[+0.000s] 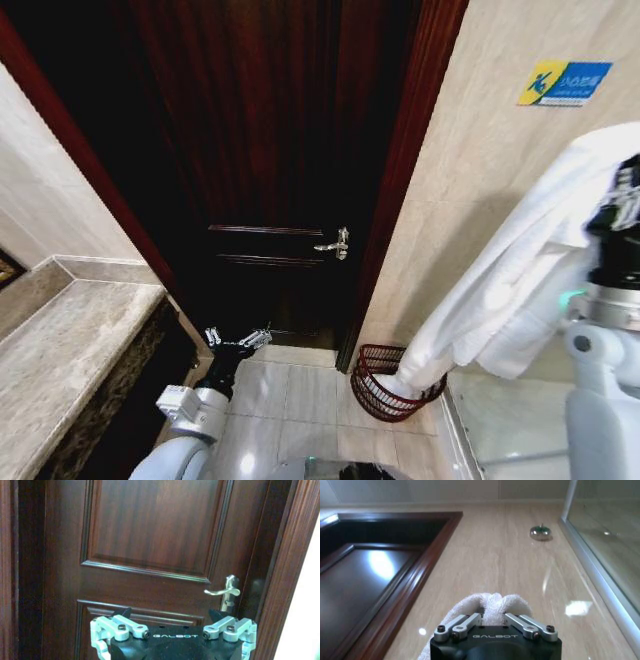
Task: Discard the used towel into the hamper.
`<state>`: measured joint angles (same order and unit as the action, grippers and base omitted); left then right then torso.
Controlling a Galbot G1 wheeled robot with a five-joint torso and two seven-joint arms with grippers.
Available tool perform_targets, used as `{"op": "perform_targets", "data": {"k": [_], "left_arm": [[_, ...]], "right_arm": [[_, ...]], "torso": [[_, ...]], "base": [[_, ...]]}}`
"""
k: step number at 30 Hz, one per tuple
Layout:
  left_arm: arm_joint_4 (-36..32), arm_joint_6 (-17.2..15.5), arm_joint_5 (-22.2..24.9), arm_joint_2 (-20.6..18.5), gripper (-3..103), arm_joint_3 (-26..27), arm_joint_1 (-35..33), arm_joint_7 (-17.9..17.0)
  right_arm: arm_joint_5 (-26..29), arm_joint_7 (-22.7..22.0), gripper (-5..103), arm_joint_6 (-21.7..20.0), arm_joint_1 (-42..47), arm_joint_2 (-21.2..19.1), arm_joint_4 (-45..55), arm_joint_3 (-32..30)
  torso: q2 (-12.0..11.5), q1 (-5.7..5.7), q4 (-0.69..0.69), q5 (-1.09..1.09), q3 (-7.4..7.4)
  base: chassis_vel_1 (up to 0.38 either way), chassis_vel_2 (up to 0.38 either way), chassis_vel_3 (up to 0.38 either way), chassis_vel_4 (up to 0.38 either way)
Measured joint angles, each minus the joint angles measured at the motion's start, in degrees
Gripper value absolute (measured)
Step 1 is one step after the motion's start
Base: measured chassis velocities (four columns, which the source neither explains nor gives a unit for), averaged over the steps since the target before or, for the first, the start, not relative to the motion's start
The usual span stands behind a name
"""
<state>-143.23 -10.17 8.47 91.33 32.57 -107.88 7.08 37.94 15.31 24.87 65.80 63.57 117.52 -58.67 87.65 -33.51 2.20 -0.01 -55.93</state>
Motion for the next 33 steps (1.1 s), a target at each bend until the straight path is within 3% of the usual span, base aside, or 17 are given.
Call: {"op": "perform_targets", "data": {"k": [17, 33], "left_arm": [[0.00, 0.00, 0.00, 0.00, 100, 0.00, 0.00, 0.00], [0.00, 0.00, 0.00, 0.00, 100, 0.00, 0.00, 0.00]], "right_arm": [[-4.07, 5.49, 8, 7.59, 3.89, 6.16, -8.57, 3.73], [-8.86, 5.66, 8, 12.68, 5.77, 10.85, -18.05, 6.66]], "torso": [[0.01, 0.00, 0.00, 0.01, 0.00], [0.01, 0.00, 0.00, 0.01, 0.00]], "base": [[0.000, 0.000, 0.000, 0.000], [0.000, 0.000, 0.000, 0.000]]}}
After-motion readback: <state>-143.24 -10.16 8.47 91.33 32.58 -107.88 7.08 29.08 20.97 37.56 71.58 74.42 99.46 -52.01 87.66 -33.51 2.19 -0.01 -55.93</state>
